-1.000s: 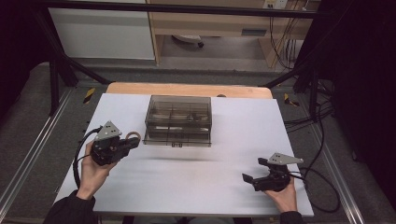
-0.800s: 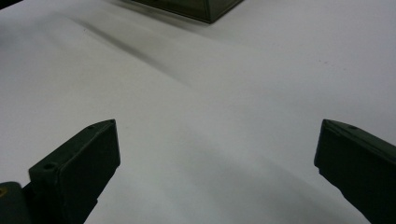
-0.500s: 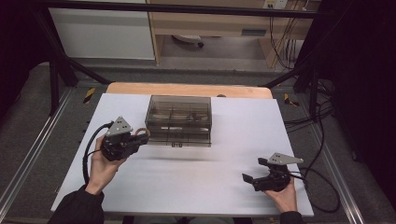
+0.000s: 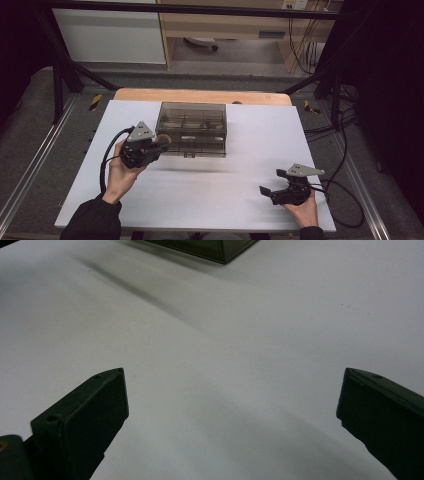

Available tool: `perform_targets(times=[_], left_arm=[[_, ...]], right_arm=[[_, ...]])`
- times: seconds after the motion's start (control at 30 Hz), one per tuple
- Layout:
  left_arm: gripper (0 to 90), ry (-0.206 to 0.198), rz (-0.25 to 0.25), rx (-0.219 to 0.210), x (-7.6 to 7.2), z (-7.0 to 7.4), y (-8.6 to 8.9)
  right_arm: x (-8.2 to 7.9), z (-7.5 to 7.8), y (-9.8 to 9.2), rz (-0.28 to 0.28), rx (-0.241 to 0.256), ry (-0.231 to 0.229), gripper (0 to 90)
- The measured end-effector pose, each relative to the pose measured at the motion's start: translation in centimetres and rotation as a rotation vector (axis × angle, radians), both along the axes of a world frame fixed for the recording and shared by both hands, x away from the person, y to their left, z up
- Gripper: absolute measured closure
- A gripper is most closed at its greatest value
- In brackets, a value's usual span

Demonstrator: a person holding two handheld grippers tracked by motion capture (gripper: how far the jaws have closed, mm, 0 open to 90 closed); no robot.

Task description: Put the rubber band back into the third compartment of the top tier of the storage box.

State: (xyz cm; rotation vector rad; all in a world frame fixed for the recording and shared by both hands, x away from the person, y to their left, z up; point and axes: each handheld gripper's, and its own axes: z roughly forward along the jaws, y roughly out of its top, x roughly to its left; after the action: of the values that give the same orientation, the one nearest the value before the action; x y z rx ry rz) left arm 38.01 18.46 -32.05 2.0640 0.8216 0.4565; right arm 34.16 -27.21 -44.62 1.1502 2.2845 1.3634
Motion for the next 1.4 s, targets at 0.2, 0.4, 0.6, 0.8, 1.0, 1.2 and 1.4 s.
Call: perform_targets(times=[0.2, 0.4, 0.6, 0.8, 1.0, 1.2, 1.4], left_arm=[[84.3, 0.004, -0.016, -0.005, 0.4, 0.1, -1.3], [84.3, 0.009, -0.034, 0.001, 0.9, 0.1, -2.8], [84.3, 0.012, -0.047, 0.007, 1.3, 0.1, -4.0], [84.3, 0.016, -0.055, 0.019, 1.7, 0.0, -5.1], [84.3, 0.022, -0.06, 0.027, 2.1, -0.2, -6.0], [84.3, 0.029, -0.063, 0.026, 2.5, -0.5, -6.9], [84.3, 0.036, -0.069, 0.032, 2.8, -0.8, -8.1]], right_arm=[[0.0, 0.0, 0.0, -0.001, 0.001, 0.001, 0.9], [0.0, 0.0, 0.0, 0.0, 0.0, 0.001, 0.9], [0.0, 0.0, 0.0, 0.0, 0.001, 0.0, 0.9], [0.0, 0.0, 0.0, 0.0, 0.001, 0.001, 0.9], [0.0, 0.0, 0.0, 0.0, 0.001, 0.001, 0.9], [0.0, 0.0, 0.0, -0.001, 0.0, 0.003, 0.9], [0.0, 0.0, 0.0, 0.0, 0.0, 0.003, 0.8]])
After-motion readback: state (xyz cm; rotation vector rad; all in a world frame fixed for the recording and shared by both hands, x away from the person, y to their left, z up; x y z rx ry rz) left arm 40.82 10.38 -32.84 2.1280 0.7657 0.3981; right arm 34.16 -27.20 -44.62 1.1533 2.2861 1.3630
